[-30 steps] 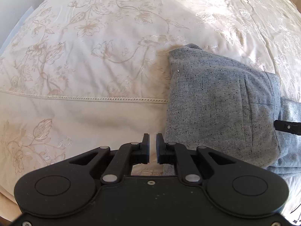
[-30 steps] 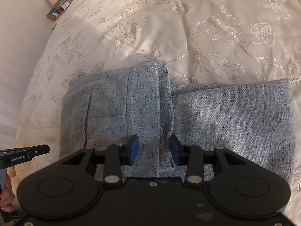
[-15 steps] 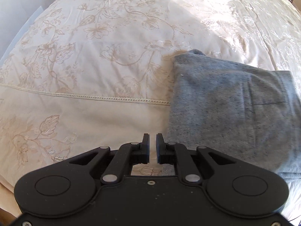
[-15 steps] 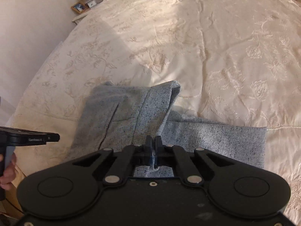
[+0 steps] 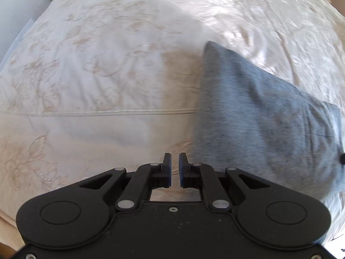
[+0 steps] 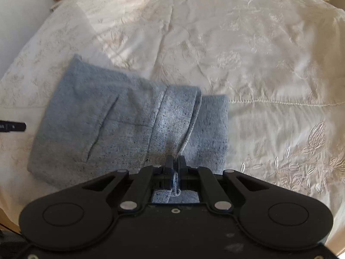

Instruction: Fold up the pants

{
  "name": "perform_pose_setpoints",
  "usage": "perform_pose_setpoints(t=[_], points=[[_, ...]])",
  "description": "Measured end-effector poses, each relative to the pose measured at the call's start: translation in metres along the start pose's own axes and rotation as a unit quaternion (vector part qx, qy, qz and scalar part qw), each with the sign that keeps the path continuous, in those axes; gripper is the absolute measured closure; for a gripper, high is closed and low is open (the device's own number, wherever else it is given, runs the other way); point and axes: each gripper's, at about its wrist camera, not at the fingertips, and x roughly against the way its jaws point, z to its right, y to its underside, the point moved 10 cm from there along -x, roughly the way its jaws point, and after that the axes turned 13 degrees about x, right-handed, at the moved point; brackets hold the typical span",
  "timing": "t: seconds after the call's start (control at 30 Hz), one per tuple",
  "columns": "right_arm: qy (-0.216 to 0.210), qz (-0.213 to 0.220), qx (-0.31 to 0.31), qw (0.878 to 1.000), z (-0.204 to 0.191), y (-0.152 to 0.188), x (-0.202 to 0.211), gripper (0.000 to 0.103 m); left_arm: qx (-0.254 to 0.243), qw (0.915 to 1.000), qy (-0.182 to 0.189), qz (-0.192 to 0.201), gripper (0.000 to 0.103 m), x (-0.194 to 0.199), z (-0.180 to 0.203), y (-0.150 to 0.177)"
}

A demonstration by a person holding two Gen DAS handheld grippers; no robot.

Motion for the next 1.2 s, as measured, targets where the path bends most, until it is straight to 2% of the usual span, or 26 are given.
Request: perform_pose_setpoints(t=[0.07,0.2,0.27,0.33,0.4,0.47,0.53,0.73,0.87,0.97,1.03,1.2], points=[[0.032,-0.015,-0.003,0.999,0.005,0.003,-0.003,0.099,-0.022,0.9997,0.01,0.004,0.087,0.003,0.019,0.001],[0.062,0.029,-0.026,0.997,0.012,-0.009,0.021,0.092,-0.043,0.9987,0.028,0.003,0.087,0.001,0.049,-0.002],[0.057,0.05,-0.022,0.997,0.008,-0.022,0.029,0.091,-0.051,0.9982,0.032,0.002,0.087,-0.002,0.06,-0.005],[0.052,0.053,-0.01,0.997,0.002,-0.035,0.024,0.081,-0.06,0.9976,0.034,0.001,0.087,-0.006,0.069,-0.008],[0.051,0.048,-0.013,0.997,0.001,-0.039,0.014,0.075,-0.067,0.9972,0.034,-0.001,0.087,-0.008,0.075,-0.01],[0.046,0.025,-0.02,0.998,0.003,-0.036,0.001,0.071,-0.073,0.9968,0.031,-0.006,0.087,-0.013,0.078,-0.01],[0.037,0.0,-0.033,0.999,0.008,-0.028,-0.011,0.071,-0.075,0.9968,0.026,-0.011,0.087,-0.015,0.077,-0.01],[-0.022,-0.01,-0.122,0.992,0.031,-0.002,-0.027,0.065,-0.05,0.9986,0.009,-0.015,0.087,-0.012,0.054,-0.009],[-0.087,-0.007,-0.15,0.985,0.031,0.005,-0.034,0.062,-0.03,0.9994,-0.012,-0.015,0.087,-0.008,0.038,-0.004],[-0.144,-0.002,-0.169,0.975,0.029,0.005,-0.037,0.063,-0.016,0.9995,-0.025,-0.014,0.087,-0.006,0.032,0.0],[-0.162,0.001,-0.162,0.973,0.026,0.002,-0.034,0.096,-0.009,0.9995,-0.028,-0.014,0.087,-0.005,0.032,0.004],[-0.081,0.042,-0.056,0.994,0.019,-0.014,0.012,0.099,-0.007,0.9998,-0.02,-0.005,0.087,0.005,0.041,0.005]])
